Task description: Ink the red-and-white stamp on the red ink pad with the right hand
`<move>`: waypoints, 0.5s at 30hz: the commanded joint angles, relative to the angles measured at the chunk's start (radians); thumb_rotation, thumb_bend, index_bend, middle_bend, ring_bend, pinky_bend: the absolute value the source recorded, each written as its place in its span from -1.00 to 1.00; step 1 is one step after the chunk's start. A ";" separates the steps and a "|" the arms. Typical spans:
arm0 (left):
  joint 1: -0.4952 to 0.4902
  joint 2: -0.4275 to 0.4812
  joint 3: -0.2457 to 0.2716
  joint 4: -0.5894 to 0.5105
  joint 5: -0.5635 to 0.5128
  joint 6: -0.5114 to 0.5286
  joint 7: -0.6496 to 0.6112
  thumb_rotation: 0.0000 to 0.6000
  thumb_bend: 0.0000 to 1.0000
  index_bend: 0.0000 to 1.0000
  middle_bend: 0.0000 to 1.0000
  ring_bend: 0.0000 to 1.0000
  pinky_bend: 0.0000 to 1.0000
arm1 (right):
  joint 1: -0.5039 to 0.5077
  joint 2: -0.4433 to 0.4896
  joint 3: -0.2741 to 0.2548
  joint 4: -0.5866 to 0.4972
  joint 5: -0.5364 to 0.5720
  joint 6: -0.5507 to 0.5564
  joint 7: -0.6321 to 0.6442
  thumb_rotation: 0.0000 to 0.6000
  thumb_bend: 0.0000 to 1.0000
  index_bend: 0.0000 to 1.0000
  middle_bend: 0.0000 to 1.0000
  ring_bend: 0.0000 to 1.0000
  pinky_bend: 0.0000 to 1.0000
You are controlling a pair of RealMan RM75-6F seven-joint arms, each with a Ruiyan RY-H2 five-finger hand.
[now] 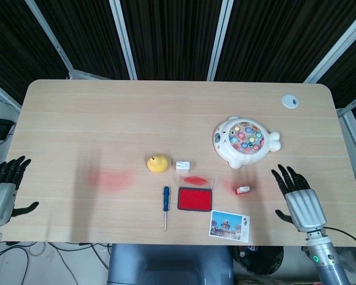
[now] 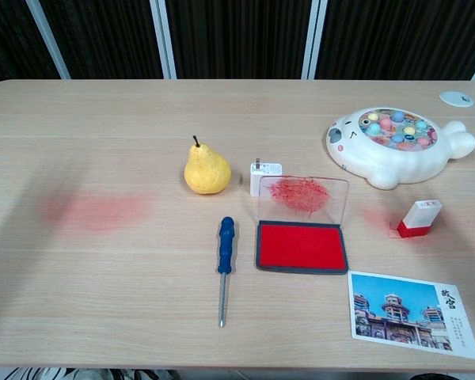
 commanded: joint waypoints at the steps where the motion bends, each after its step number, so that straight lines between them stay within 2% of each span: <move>1: -0.001 0.002 0.000 -0.002 -0.001 -0.003 -0.002 1.00 -1.00 -1.00 -1.00 -1.00 -1.00 | 0.043 -0.047 0.023 -0.006 0.036 -0.051 -0.047 1.00 -0.57 -0.76 -0.81 -0.93 -0.61; 5: -0.004 0.005 0.000 -0.002 0.001 -0.008 -0.013 1.00 -1.00 -1.00 -1.00 -1.00 -1.00 | 0.079 -0.101 0.041 0.009 0.072 -0.093 -0.087 1.00 -0.47 -0.63 -0.65 -0.78 -0.58; 15: -0.010 0.020 0.001 -0.002 -0.001 -0.025 -0.053 1.00 -1.00 -1.00 -1.00 -1.00 -1.00 | 0.124 -0.203 0.050 0.074 0.157 -0.149 -0.157 1.00 -0.43 -0.34 -0.42 -0.62 -0.56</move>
